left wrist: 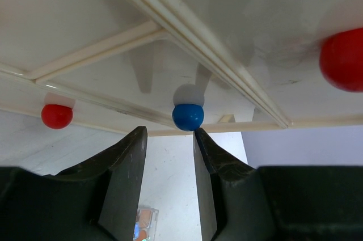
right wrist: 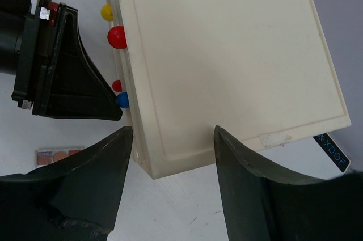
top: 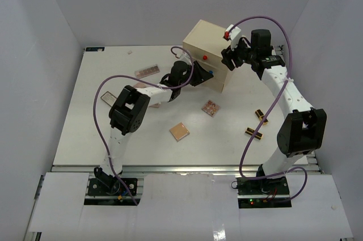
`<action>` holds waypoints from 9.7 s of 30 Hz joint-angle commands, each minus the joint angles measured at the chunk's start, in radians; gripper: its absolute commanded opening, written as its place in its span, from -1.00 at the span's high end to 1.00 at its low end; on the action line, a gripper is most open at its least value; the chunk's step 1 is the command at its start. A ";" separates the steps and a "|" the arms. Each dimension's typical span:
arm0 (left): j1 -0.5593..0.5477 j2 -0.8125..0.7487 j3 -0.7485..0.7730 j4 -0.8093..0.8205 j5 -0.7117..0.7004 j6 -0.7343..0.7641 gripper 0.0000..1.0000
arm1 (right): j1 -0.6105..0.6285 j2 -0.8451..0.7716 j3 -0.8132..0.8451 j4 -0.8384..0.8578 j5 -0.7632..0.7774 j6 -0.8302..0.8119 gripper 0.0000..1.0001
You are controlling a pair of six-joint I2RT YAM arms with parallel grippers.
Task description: Organize the makeup
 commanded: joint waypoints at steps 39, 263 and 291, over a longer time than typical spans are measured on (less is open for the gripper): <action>-0.003 -0.270 -0.318 0.120 0.083 0.039 0.93 | 0.014 0.127 0.097 -0.047 0.141 0.077 -0.01; 0.048 -0.968 -0.814 -0.153 0.118 0.236 -0.41 | 0.211 0.033 0.392 -0.320 0.088 -0.049 -0.59; 0.029 -0.435 -0.521 0.063 0.013 0.250 0.34 | 0.211 0.269 0.469 -0.323 0.249 -0.178 0.05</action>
